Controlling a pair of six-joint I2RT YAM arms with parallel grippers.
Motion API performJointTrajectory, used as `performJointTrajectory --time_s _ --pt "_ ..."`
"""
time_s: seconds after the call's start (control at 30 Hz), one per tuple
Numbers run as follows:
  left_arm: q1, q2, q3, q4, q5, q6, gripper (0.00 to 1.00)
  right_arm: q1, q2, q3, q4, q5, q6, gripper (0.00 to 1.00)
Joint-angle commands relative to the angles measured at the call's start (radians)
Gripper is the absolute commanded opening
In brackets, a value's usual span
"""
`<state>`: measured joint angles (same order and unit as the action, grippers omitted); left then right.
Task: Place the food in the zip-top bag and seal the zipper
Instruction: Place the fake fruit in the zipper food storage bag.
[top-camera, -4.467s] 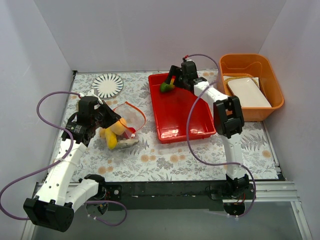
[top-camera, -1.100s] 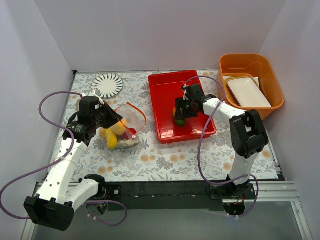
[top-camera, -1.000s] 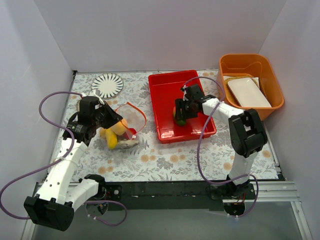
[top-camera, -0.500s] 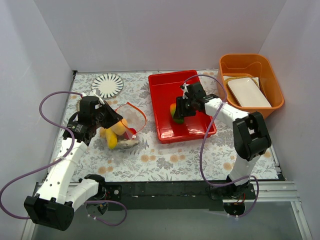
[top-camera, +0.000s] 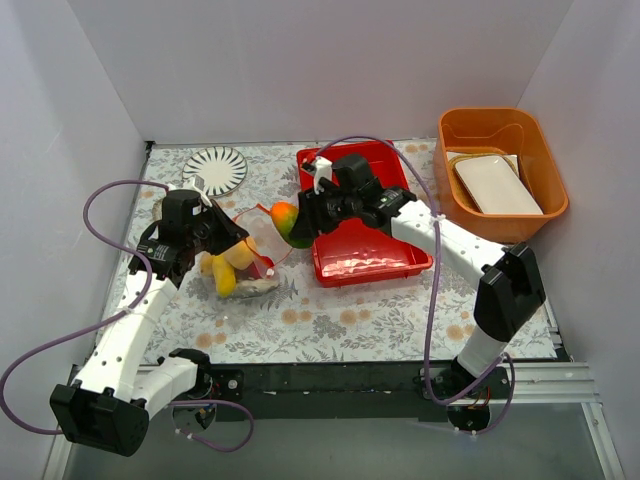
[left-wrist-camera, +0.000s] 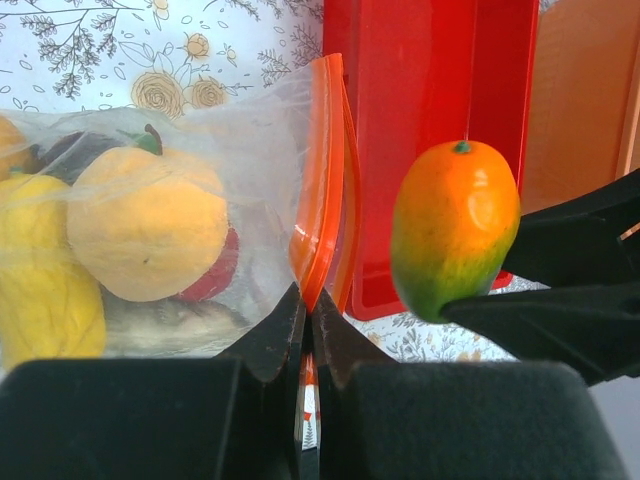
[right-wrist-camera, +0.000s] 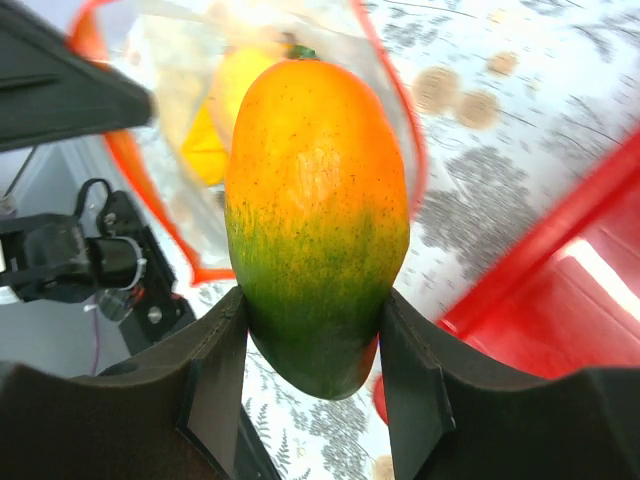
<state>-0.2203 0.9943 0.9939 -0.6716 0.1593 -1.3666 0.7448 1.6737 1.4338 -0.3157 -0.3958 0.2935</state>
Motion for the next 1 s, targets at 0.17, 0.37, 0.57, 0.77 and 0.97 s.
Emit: performJointTrajectory --time_s 0.17,0.37,0.57,0.77,0.97 --pt "-0.001 -0.020 -0.012 0.017 0.049 0.018 0.00 0.074 0.196 0.204 -0.040 -0.106 -0.017 0.32" --pt "0.001 -0.033 0.002 0.014 0.056 0.029 0.00 0.106 0.288 0.289 -0.056 -0.112 -0.028 0.34" --pt "0.001 -0.062 -0.005 0.023 0.040 0.014 0.00 0.131 0.330 0.366 -0.134 -0.153 -0.076 0.52" --pt "0.001 -0.065 0.012 0.030 0.008 0.014 0.00 0.134 0.270 0.344 -0.148 -0.083 -0.088 0.73" --pt "-0.001 -0.069 0.023 0.030 -0.004 0.015 0.00 0.133 0.216 0.338 -0.169 0.034 -0.105 0.87"
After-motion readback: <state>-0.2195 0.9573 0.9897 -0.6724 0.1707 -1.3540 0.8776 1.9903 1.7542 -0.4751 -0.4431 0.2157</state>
